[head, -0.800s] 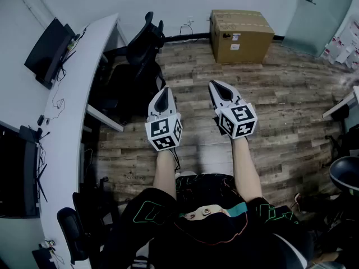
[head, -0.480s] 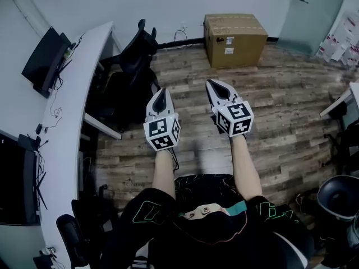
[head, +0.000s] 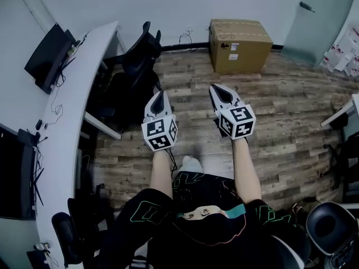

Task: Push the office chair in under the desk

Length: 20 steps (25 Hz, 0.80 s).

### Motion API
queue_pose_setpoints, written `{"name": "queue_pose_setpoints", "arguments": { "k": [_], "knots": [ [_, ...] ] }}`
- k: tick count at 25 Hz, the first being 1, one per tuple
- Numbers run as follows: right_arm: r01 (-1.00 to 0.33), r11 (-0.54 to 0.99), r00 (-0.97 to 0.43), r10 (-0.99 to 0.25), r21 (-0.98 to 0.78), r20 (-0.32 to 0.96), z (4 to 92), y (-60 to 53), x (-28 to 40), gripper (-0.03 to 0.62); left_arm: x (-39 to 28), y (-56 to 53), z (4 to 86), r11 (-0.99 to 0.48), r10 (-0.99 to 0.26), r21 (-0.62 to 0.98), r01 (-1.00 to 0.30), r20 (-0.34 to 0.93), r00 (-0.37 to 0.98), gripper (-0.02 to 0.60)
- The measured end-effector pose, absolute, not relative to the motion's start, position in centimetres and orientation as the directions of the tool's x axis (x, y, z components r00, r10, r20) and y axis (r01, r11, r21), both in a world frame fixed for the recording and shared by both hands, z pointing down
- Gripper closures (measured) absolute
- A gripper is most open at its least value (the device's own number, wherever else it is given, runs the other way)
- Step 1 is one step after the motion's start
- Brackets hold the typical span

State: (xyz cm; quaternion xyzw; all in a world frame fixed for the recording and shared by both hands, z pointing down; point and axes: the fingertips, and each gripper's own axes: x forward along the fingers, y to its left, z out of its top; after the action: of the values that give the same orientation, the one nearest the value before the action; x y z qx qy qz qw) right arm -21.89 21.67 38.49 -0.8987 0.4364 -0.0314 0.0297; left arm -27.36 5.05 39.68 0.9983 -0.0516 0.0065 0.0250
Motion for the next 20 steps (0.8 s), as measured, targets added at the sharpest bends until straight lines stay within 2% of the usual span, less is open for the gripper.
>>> {"name": "queue_pose_setpoints", "arguments": {
  "k": [8,15,20],
  "knots": [
    [-0.789,-0.609,0.603,-0.793,-0.081,0.085,41.7,19.1,-16.5,0.588,-21.2,2.5,42.6,-0.992,-0.100,0.071,-0.103,0.050,0.994,0.572],
    [-0.756,-0.643,0.633,-0.765,-0.118,0.114,42.8,19.0,-6.4,0.588,-10.9,2.5,44.0,-0.993,-0.059,0.094,-0.065,0.066,0.996,0.572],
    [-0.801,-0.587,0.568,-0.808,-0.119,0.159,43.6,14.7,0.1,0.588,-4.7,-0.9,45.5,-0.978,-0.110,0.166,-0.126,0.100,0.989,0.572]
  ]
}}
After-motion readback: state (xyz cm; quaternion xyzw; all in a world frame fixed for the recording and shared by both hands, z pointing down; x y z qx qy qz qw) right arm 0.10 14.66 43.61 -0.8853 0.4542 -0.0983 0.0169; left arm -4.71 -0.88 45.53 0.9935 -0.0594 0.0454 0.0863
